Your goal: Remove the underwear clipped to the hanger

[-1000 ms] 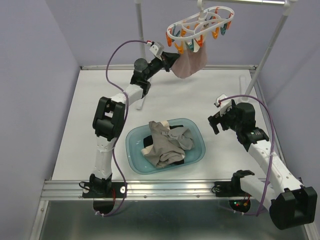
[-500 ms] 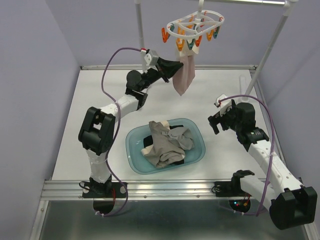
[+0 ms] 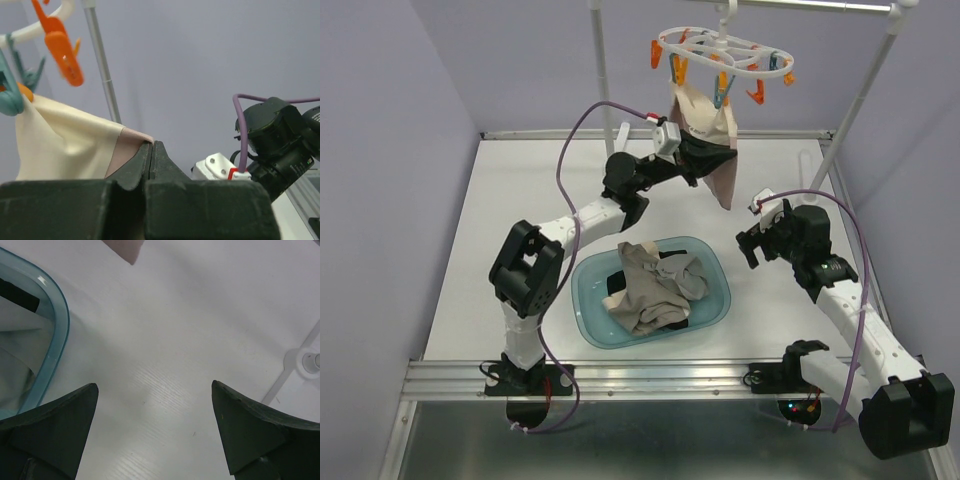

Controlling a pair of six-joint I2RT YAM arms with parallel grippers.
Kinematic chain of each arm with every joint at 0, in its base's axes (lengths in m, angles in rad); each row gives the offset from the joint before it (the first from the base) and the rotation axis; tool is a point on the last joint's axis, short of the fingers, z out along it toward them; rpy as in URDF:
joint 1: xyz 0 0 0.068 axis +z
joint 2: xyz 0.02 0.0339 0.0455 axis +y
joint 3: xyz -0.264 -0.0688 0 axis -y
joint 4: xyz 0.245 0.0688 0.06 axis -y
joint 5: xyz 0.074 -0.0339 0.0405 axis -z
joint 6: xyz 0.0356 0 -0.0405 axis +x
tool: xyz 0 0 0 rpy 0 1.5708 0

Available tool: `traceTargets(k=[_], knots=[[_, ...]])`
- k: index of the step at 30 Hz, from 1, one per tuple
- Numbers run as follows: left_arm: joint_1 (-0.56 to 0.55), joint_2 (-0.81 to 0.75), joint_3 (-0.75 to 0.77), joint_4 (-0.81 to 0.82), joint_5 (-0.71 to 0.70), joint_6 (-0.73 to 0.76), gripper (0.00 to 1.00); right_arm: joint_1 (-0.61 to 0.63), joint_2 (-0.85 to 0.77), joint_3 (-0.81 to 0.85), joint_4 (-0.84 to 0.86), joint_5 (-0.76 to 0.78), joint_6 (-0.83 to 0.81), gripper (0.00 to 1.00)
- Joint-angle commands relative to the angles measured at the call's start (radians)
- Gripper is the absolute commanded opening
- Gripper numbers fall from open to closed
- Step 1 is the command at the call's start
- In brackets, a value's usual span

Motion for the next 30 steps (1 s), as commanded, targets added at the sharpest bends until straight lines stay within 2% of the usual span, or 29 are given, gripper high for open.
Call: traceTargets(k=[1, 16, 21, 30], knots=[[-0.034, 0.036, 0.115, -0.005, 0.022, 0.053, 0.00, -0.007, -0.005, -0.010, 0.039, 0.015, -0.009, 1.00], [-0.048, 0.354, 0.569, -0.296, -0.188, 0.188, 0.00, -0.013, -0.008, -0.010, 0.039, 0.028, -0.007, 1.00], [-0.048, 0.389, 0.623, -0.339, -0.244, 0.223, 0.00, -0.016, -0.003, -0.007, 0.041, 0.040, -0.006, 1.00], [-0.048, 0.384, 0.629, -0.365, -0.302, 0.237, 0.02, -0.015, 0.003, -0.005, 0.041, 0.049, -0.004, 1.00]])
